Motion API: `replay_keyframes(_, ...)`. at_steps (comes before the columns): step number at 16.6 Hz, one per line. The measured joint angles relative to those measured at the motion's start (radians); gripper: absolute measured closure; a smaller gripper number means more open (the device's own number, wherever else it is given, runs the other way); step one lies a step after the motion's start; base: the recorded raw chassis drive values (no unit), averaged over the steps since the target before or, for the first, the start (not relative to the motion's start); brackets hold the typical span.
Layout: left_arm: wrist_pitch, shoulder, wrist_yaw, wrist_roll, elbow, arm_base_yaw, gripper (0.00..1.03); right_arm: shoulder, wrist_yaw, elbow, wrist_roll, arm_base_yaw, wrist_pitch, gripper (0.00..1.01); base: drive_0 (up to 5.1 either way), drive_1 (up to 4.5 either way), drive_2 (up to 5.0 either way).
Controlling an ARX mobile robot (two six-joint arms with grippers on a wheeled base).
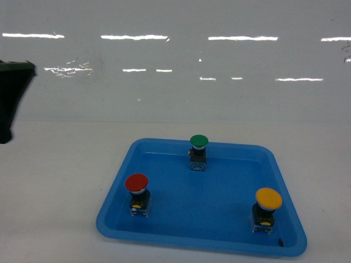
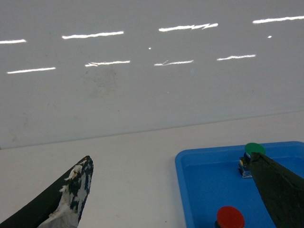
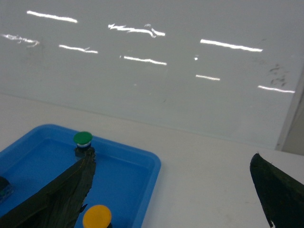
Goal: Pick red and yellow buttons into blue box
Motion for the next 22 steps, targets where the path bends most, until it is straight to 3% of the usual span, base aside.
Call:
replay_keyframes(1,-0.018,0.117,-0.028,0.003,0.063,-0.021,0.05,0.154,-0.006,0.058,-0.019,0.019,-0.005,0.03,0.0,0.00,0.0)
replay_keyframes(4,-0.035,0.264,-0.062,-0.005,0.128,-0.026,0.05,0.282,-0.064,0.163,-0.040,0.068,-0.077,0.03,0.0,0.00,0.0)
replay_keyframes(6,-0.026,0.309,-0.059,-0.005,0.140,-0.026,0.05,0.301,-0.045,0.170,-0.047,0.101,-0.072,0.03,0.0,0.00,0.0)
replay_keyframes(12,-0.023,0.308,-0.058,-0.005,0.140,-0.027,0.05,0.311,-0.031,0.167,-0.051,0.104,-0.051,0.03,0.0,0.00,0.0)
replay_keyframes(14,-0.023,0.308,-0.058,-0.005,0.140,-0.027,0.05,0.383,-0.028,0.192,-0.061,0.120,-0.092,0.03,0.0,0.00,0.0)
replay_keyframes(18,-0.023,0.308,-0.058,-0.005,0.140,-0.027,0.05,0.500,-0.049,0.317,-0.083,0.149,-0.174,0.03,0.0,0.00,0.0)
replay_keyframes(22,-0.023,0.308,-0.058,-0.005,0.140,-0.027,0.05,0.682,-0.100,0.481,-0.114,0.154,-0.289,0.03,0.0,0.00,0.0)
